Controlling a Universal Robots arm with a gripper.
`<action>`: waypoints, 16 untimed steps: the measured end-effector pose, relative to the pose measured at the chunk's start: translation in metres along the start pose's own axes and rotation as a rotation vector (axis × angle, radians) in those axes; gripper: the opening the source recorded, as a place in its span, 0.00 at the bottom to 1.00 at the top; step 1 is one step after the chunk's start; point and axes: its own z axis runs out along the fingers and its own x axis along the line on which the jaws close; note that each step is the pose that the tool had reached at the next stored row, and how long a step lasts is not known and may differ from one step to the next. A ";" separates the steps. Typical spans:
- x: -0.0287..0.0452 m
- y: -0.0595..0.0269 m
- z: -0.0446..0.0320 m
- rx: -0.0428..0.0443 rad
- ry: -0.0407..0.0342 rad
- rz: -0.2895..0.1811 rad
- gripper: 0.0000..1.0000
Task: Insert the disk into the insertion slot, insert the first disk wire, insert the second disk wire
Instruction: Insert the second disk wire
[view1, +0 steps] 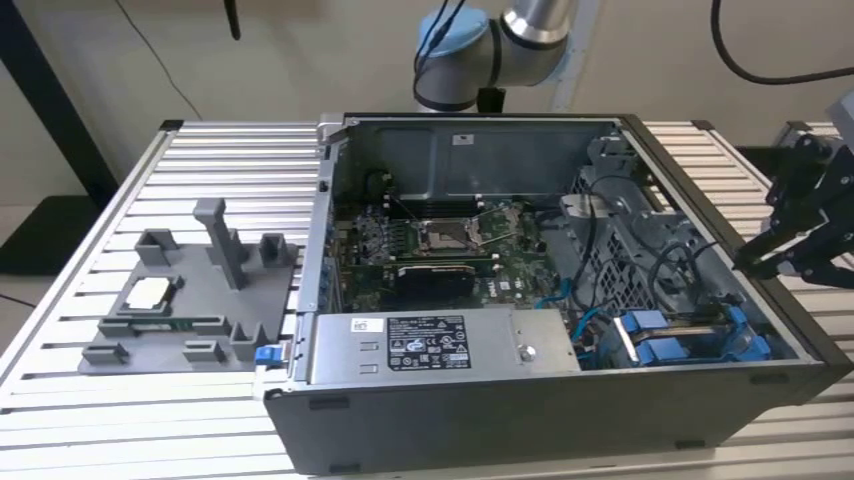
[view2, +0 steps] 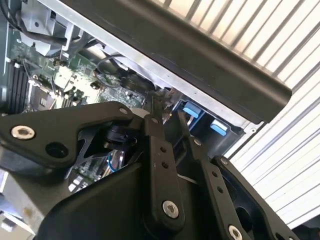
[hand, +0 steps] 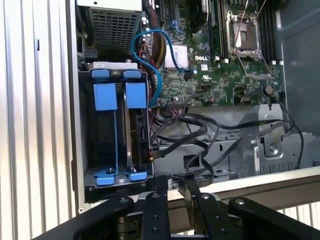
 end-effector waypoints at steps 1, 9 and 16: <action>0.0000 -0.0002 -0.0011 -0.0044 -0.0006 0.001 0.29; 0.0028 -0.0022 0.0083 -0.0066 -0.0049 0.001 0.29; 0.0121 -0.0088 0.0084 -0.0134 -0.0106 0.002 0.29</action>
